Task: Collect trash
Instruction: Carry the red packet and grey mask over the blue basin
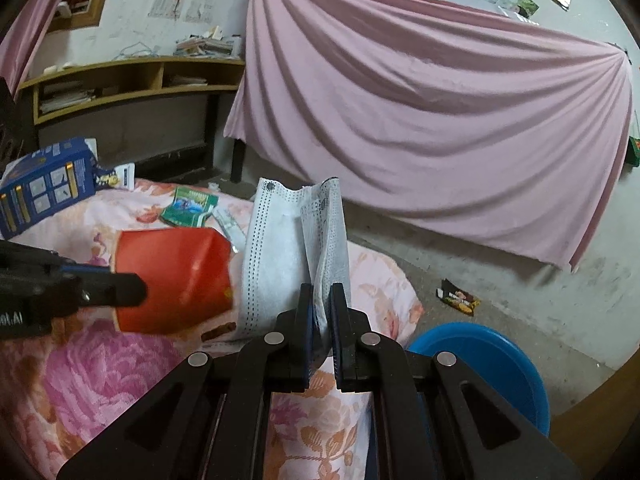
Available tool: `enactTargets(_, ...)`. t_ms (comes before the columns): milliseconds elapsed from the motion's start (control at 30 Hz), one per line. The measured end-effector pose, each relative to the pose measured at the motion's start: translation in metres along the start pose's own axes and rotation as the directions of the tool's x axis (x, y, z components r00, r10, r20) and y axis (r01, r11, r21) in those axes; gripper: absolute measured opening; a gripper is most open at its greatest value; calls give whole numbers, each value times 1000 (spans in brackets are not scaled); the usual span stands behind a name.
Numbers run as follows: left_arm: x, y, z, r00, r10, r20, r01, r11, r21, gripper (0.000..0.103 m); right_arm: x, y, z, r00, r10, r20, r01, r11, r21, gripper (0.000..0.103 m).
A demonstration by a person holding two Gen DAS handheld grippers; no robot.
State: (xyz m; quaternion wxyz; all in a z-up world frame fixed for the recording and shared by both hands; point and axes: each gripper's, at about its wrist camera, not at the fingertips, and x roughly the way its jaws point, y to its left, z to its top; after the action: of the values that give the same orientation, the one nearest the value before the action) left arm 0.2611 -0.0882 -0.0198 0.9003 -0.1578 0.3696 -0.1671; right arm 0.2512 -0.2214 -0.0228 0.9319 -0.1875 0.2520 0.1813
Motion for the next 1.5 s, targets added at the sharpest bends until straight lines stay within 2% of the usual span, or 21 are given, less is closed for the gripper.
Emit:
enactTargets(200, 18, -2, -8, 997, 51, -63, -49, 999, 20, 6, 4, 5, -3, 1000, 14, -12, -14, 1000, -6, 6)
enactTargets(333, 19, 4, -9, 993, 103, -62, -103, 995, 12, 6, 1, 2, -3, 1000, 14, 0, -14, 1000, 9, 6)
enactTargets(467, 15, 7, -9, 991, 119, -54, -119, 993, 4, 6, -3, -2, -2, 1000, 13, 12, -14, 1000, 27, 6)
enactTargets(800, -6, 2, 0, 994, 105, 41, -104, 994, -19, 6, -9, -10, -3, 999, -7, 43, 4, 999, 49, 6)
enactTargets(900, -13, -5, 7, 991, 99, 89, -99, 995, -4, 6, -15, -16, -2, 997, -22, 78, 16, 997, 77, 6)
enactTargets(1067, -23, -29, 21, 977, 90, 193, -105, 992, 71, 6, -32, -33, -2, 983, -39, 180, 10, 987, 157, 6)
enactTargets(1200, -31, -53, 30, 955, 66, 290, -111, 984, 142, 6, -53, -43, -3, 955, -79, 285, 20, 978, 206, 6)
enactTargets(1300, -39, -73, 32, 930, 25, 366, -105, 974, 200, 6, -72, -53, -5, 919, -133, 370, 39, 967, 252, 6)
enactTargets(1400, -40, -94, 36, 905, -32, 424, -88, 962, 260, 6, -92, -64, -10, 871, -216, 441, 83, 950, 301, 6)
enactTargets(1500, -34, -114, 39, 887, -98, 451, -55, 948, 314, 6, -109, -78, -19, 819, -315, 479, 146, 923, 356, 6)
